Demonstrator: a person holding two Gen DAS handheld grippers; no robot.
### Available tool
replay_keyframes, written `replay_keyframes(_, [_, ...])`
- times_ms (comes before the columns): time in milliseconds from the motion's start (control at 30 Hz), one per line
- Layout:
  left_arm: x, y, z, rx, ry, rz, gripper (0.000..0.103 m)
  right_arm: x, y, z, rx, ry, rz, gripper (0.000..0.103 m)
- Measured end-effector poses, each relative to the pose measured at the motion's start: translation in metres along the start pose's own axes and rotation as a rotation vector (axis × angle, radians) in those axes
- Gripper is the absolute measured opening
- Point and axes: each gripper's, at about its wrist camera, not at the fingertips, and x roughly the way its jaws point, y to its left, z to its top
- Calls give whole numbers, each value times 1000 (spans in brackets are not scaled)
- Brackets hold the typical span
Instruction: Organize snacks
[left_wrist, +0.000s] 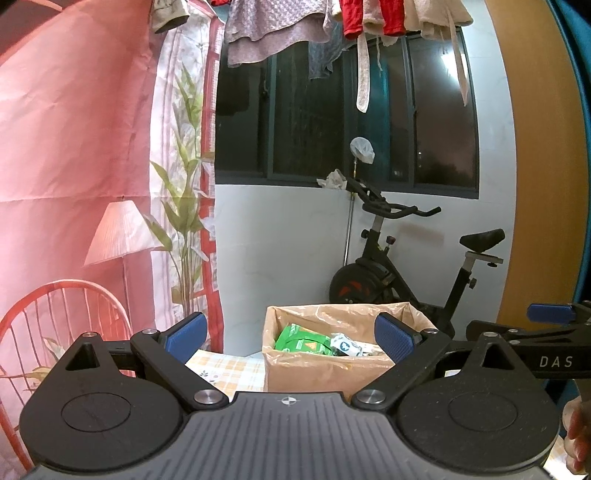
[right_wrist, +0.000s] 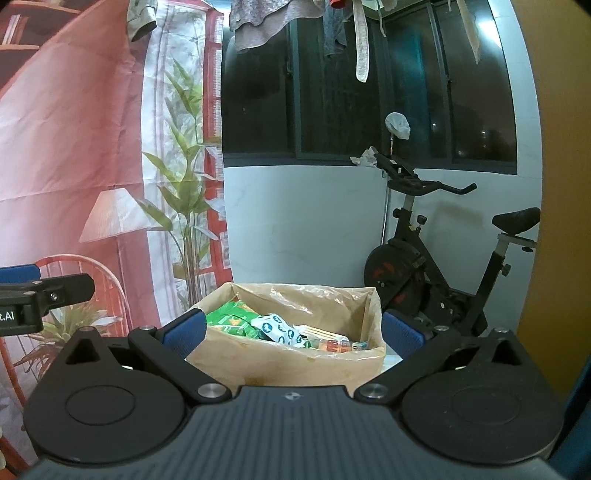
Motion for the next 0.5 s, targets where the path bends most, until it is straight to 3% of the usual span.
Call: replay_keyframes(500, [2, 3, 0, -3, 5, 11, 98, 0, -2, -2, 14, 8, -8, 103])
